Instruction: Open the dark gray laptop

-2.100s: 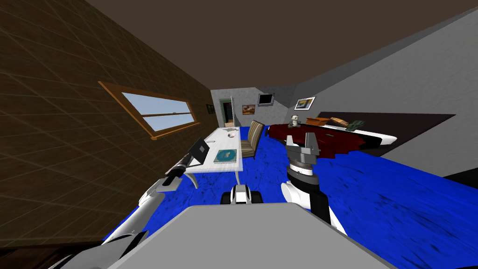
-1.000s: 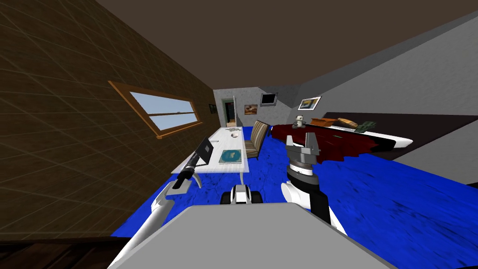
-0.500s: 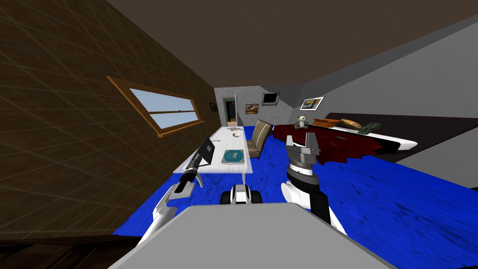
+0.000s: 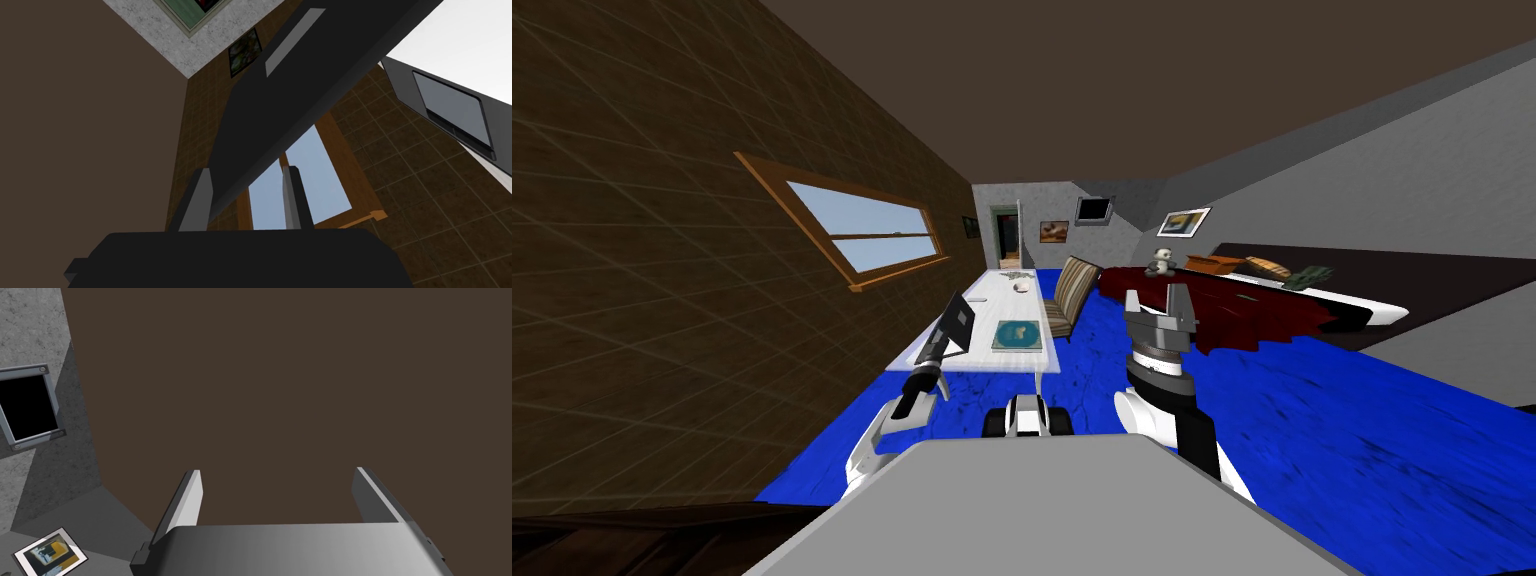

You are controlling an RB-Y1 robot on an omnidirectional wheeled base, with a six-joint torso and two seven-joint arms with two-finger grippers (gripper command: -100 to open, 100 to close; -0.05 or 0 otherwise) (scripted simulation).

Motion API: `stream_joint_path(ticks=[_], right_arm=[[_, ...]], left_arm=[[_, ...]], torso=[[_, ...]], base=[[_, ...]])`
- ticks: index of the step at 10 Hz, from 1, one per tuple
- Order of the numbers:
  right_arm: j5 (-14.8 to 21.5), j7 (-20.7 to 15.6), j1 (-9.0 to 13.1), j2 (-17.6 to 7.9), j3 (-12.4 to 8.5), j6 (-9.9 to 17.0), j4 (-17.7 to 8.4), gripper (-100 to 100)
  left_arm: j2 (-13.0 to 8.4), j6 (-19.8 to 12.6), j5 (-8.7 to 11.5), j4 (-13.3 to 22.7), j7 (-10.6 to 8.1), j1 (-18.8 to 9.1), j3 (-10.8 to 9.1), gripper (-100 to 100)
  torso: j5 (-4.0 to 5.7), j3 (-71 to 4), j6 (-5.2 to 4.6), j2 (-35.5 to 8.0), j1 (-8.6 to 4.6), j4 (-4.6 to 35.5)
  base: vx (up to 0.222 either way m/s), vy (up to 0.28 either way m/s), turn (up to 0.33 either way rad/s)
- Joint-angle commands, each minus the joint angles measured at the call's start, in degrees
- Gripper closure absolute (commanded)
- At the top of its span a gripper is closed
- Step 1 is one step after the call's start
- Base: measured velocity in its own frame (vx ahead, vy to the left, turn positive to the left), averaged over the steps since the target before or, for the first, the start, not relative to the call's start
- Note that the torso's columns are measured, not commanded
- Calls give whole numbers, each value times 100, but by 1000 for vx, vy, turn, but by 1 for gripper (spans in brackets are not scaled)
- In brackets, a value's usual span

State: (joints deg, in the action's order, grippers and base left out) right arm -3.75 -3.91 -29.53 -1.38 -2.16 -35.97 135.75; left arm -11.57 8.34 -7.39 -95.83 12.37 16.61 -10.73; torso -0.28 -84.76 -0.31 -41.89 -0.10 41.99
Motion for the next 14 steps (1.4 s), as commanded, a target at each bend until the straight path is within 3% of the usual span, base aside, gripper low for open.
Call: stream_joint_path(ticks=[1,3,4,5,7,8,14], right_arm=[[0,0,0,-1,0,0,0,0],[0,0,0,0,0,0,0,0],[0,0,0,0,0,0,0,0],[0,0,0,0,0,0,0,0],[0,0,0,0,0,0,0,0],[0,0,0,0,0,0,0,0],[0,0,0,-1,-1,0,0,0]], left_arm=[[423,-311,-90,-491,230,359,69,100],[491,-311,-90,-791,230,359,69,100],[768,-571,-184,-966,480,642,87,100],[922,-588,-184,-1131,480,675,87,100],[922,-588,-184,-1462,480,675,87,100],[939,-601,-199,-1341,496,663,93,100],[1264,-609,481,-1150,-215,270,233,100]], torso=[[0,6,11,-11,17,0],[11,15,19,-29,9,14],[26,22,22,-41,-8,29],[15,25,37,-43,20,18],[22,23,39,-46,27,30],[35,25,28,-50,-3,39],[26,17,32,-34,17,28]], base=[[28,96,4],[6,32,-4],[31,82,19],[27,98,2],[1,33,18],[1,8,2],[-4,128,20]])
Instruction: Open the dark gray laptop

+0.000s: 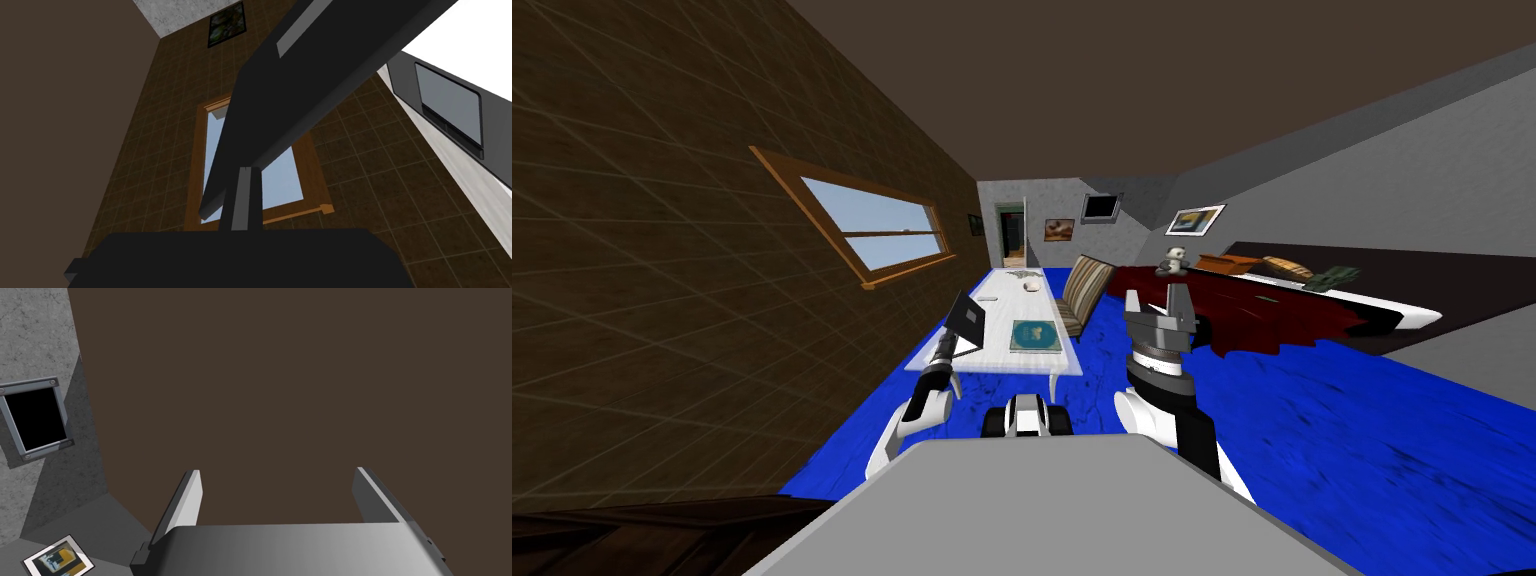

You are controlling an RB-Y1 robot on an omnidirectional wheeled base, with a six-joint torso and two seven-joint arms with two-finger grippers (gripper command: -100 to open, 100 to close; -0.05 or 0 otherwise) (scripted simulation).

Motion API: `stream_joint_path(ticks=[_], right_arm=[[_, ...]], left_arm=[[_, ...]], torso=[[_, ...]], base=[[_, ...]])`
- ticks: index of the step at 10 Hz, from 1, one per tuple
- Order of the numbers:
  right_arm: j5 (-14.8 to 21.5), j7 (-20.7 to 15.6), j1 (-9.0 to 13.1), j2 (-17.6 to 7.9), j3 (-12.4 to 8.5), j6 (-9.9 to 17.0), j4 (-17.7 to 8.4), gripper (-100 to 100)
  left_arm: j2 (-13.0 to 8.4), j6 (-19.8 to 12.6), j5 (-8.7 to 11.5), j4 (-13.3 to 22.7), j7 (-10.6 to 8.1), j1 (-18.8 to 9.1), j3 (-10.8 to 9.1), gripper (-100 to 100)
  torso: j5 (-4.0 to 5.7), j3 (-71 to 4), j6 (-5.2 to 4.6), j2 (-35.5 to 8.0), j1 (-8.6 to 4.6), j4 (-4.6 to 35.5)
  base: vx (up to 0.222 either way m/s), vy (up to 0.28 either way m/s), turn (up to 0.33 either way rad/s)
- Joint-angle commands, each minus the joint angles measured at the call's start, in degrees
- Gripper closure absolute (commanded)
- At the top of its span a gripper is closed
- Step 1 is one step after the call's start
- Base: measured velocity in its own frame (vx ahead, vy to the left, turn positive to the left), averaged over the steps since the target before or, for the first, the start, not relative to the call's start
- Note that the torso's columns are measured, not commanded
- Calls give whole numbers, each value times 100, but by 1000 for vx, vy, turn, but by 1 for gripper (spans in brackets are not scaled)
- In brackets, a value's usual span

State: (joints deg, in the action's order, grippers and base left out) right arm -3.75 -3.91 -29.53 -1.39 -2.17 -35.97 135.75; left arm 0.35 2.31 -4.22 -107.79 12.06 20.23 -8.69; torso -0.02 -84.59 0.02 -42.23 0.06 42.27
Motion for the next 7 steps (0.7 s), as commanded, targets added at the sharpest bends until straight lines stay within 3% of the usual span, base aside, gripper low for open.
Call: stream_joint_path(ticks=[1,2,7], right_arm=[[0,0,0,0,0,0,0,0],[0,0,0,1,1,0,0,0],[0,0,0,2,2,0,0,0]], left_arm=[[44,-6,105,11,-112,-46,25,100],[-144,6,110,41,-129,-60,22,-100],[-761,145,40,341,-47,-154,-42,-100]], torso=[[1,-1,1,1,-4,-1],[6,-1,-1,0,-28,-1],[1,3,-2,-6,-3,1]], base=[[-2,68,-5],[-1,12,-3],[1,-14,-7]])
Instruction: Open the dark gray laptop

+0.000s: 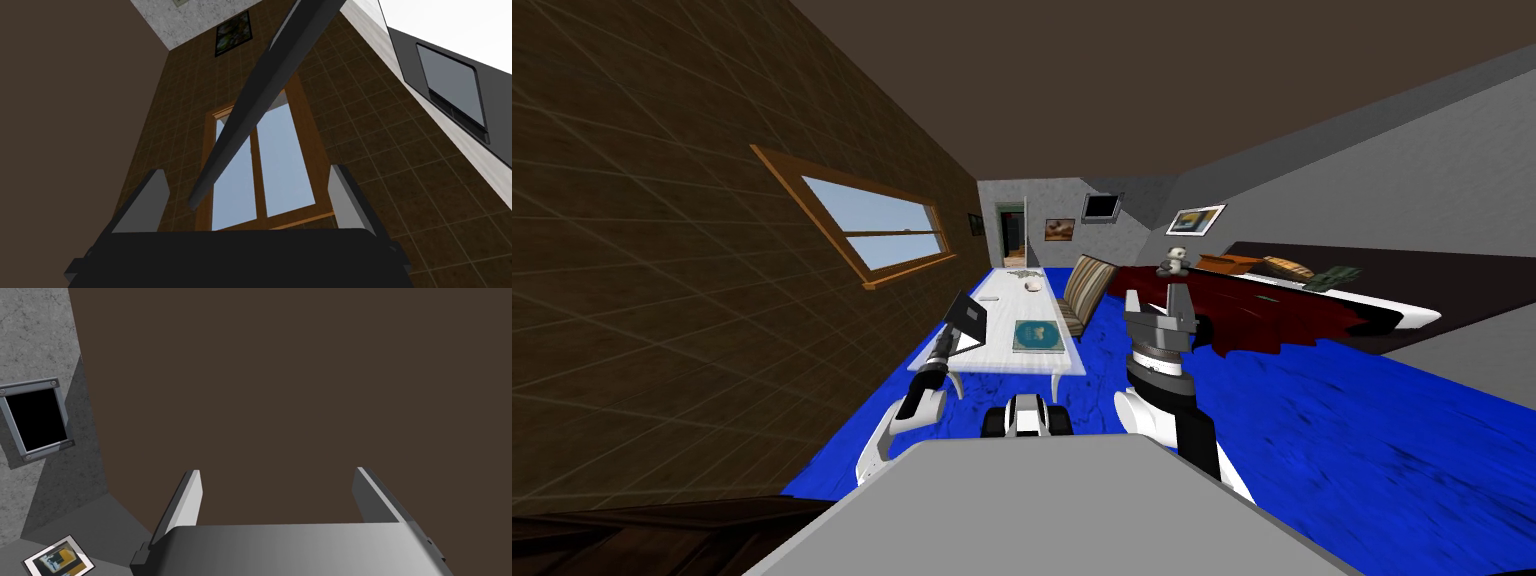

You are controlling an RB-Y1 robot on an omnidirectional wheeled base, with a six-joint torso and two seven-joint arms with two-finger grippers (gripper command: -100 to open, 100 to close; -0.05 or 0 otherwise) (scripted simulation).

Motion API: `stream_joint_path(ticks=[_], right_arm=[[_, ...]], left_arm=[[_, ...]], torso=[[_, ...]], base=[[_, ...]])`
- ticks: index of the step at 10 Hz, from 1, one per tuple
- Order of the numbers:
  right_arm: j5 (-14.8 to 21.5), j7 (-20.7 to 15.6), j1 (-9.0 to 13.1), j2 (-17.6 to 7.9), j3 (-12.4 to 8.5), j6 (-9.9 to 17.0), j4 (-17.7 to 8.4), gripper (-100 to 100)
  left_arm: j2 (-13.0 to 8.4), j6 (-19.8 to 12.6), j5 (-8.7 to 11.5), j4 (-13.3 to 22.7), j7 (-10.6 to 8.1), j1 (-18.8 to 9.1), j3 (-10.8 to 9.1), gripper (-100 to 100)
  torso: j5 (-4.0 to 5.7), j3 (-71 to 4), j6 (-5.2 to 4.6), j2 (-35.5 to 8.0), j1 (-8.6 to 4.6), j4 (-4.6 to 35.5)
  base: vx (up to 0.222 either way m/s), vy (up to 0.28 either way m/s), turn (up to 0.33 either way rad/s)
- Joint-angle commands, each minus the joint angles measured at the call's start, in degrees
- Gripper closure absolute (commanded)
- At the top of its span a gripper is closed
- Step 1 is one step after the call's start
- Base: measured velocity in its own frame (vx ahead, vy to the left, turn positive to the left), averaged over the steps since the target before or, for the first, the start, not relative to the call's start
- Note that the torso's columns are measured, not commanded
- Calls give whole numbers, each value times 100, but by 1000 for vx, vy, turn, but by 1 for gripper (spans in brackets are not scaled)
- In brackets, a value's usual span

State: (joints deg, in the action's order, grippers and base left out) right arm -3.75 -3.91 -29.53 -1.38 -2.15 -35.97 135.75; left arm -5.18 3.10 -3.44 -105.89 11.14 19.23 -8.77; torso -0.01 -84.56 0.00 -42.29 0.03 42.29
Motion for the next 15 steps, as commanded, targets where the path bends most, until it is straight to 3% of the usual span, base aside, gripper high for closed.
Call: stream_joint_path(ticks=[1,3,11,15], right_arm=[[0,0,0,0,0,0,0,0],[0,0,0,0,0,0,0,0],[0,0,0,0,0,0,0,0],[0,0,0,0,0,0,0,0]], left_arm=[[-260,98,-55,221,64,-76,-49,-100],[-363,235,-124,512,145,-168,-112,-100],[-397,700,-360,1364,433,-456,-335,-100],[-146,995,-511,1806,622,-620,-482,-100]], torso=[[1,0,0,1,-2,0],[1,-1,0,2,-4,0],[1,0,0,0,-4,0],[1,1,0,-1,-4,0]], base=[[1,-19,-11],[3,-25,-20],[4,-29,-16],[5,-36,-22]])
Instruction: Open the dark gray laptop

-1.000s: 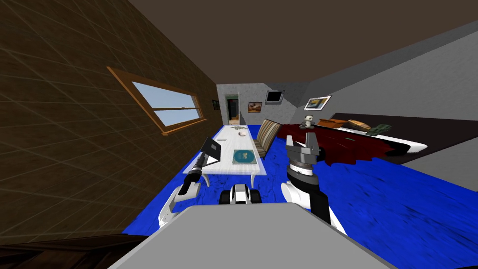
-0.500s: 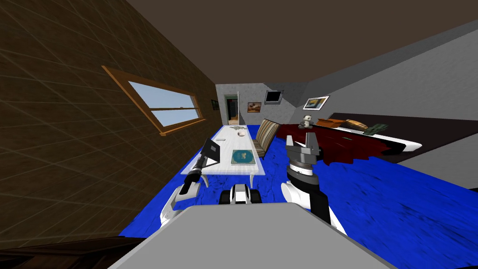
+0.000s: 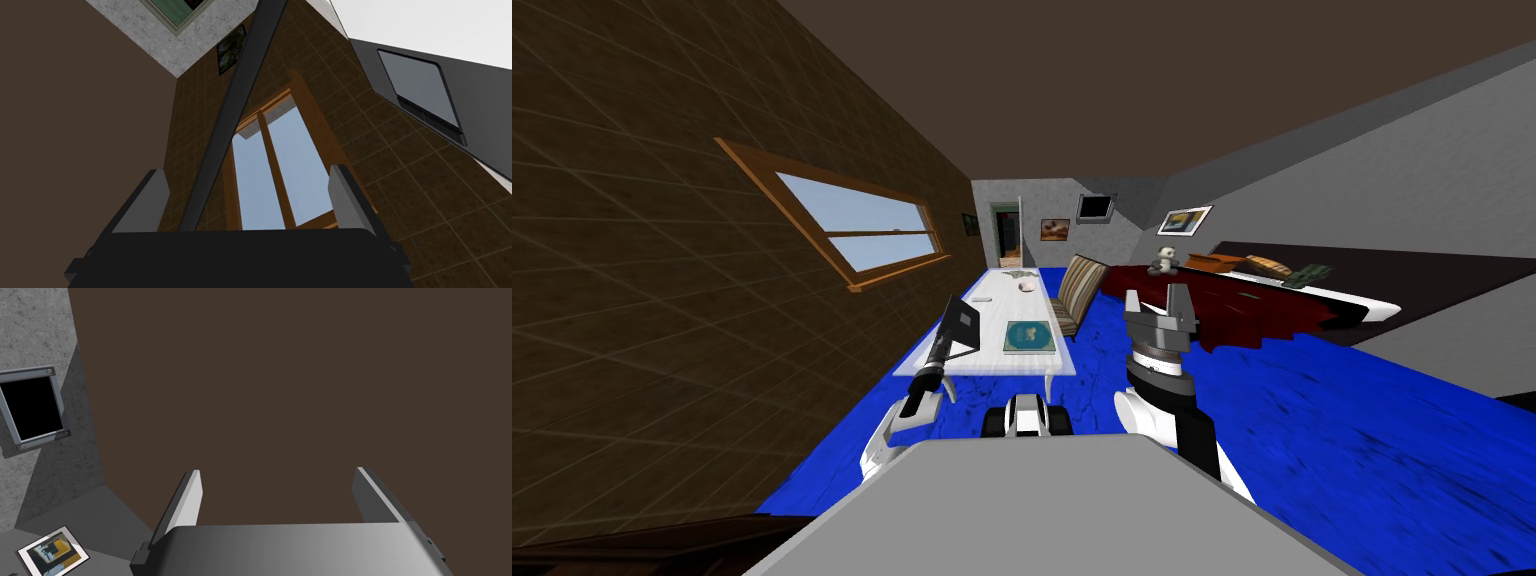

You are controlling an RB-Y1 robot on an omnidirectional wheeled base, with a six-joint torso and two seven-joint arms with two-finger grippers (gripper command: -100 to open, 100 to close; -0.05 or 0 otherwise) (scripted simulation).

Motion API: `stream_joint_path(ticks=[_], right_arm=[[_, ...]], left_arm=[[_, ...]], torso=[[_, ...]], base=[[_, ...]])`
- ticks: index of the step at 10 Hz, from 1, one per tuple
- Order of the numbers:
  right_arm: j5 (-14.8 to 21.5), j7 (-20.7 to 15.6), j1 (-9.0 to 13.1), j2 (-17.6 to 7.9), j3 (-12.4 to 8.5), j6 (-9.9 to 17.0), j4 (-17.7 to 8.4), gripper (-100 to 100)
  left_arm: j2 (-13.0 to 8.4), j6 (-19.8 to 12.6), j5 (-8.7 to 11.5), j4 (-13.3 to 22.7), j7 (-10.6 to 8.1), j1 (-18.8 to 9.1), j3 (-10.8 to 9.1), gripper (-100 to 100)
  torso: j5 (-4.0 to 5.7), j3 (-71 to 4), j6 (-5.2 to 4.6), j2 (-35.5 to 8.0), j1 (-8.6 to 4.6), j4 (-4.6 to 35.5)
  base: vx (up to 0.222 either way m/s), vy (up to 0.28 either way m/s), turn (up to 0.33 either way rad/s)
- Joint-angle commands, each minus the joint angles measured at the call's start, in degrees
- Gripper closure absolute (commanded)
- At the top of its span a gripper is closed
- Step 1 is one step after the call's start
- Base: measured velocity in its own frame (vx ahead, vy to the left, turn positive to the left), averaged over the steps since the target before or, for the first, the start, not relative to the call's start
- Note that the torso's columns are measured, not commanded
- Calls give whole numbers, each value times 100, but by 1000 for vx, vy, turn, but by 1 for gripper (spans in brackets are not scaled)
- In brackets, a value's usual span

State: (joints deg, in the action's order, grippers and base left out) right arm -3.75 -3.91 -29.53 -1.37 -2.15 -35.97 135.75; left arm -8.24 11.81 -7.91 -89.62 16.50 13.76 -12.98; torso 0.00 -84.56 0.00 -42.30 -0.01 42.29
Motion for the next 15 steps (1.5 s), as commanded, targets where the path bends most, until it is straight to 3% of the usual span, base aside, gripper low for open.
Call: stream_joint_path(ticks=[1,6,8,9,10,13,14,15], right_arm=[[0,0,0,0,0,0,0,0],[0,0,0,0,0,0,0,0],[0,0,0,0,0,0,0,0],[0,0,0,0,0,0,0,0],[0,0,0,0,0,0,0,0],[0,0,0,0,0,0,0,0],[0,0,0,0,0,0,0,0],[0,0,0,0,0,0,0,0]], left_arm=[[351,186,-96,271,127,-108,-92,-100],[976,265,-137,388,179,-152,-132,-100],[912,246,-132,379,170,-158,-130,-100],[911,246,-132,379,170,-158,-130,100],[704,478,16,665,11,-444,-28,100],[704,478,16,996,11,-540,-28,100],[497,711,165,1256,-149,-824,75,100],[497,711,165,1445,-149,-921,75,100]], torso=[[0,0,0,1,0,0],[-1,-1,0,2,4,0],[0,-1,1,1,3,0],[0,-1,0,1,2,0],[0,-1,0,2,1,0],[0,4,0,-5,0,5],[1,0,2,0,5,4],[7,4,1,-8,-3,13]], base=[[3,-31,-19],[1,-10,-4],[0,0,0],[0,0,0],[-35,-21,105],[-19,-21,7],[-29,-24,100],[-31,-29,59]])
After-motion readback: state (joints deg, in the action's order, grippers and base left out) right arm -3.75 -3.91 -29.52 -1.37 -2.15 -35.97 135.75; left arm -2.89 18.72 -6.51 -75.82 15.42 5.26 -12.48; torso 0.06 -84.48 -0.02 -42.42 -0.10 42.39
